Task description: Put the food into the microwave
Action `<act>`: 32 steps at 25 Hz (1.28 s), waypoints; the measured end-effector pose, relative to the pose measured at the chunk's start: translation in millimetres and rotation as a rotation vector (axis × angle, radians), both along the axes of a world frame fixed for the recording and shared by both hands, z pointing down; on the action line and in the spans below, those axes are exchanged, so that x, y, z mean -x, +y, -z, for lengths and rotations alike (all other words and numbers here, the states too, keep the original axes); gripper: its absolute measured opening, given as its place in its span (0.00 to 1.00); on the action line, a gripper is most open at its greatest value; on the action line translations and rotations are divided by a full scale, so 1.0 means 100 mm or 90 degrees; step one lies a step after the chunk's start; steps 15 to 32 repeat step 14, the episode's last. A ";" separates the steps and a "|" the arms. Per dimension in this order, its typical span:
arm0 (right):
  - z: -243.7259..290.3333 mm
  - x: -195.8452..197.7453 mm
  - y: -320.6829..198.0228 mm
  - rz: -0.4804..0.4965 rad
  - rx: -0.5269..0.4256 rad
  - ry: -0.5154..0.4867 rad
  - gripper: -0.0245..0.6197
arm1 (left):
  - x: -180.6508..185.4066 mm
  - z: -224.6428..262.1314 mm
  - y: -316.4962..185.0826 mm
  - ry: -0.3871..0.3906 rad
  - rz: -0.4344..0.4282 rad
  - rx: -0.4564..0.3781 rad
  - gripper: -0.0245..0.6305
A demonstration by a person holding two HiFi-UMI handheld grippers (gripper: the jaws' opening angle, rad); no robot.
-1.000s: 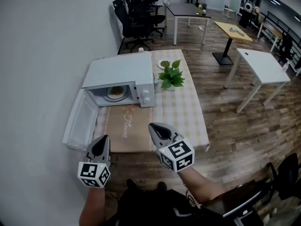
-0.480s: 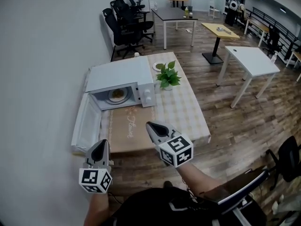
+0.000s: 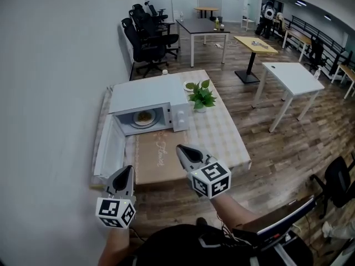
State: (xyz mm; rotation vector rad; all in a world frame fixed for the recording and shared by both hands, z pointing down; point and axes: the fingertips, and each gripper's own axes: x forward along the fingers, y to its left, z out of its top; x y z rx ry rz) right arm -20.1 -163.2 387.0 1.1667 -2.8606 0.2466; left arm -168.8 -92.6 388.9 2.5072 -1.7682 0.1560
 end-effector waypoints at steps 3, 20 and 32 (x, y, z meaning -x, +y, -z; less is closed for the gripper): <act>0.02 0.07 0.03 -0.007 -0.004 -0.005 0.05 | 0.09 0.02 0.01 0.013 -0.003 -0.004 0.05; 0.01 0.20 0.08 -0.015 -0.001 0.017 0.05 | 0.18 0.07 0.01 0.039 -0.006 -0.011 0.05; 0.01 0.20 0.08 -0.015 -0.001 0.017 0.05 | 0.18 0.07 0.01 0.039 -0.006 -0.011 0.05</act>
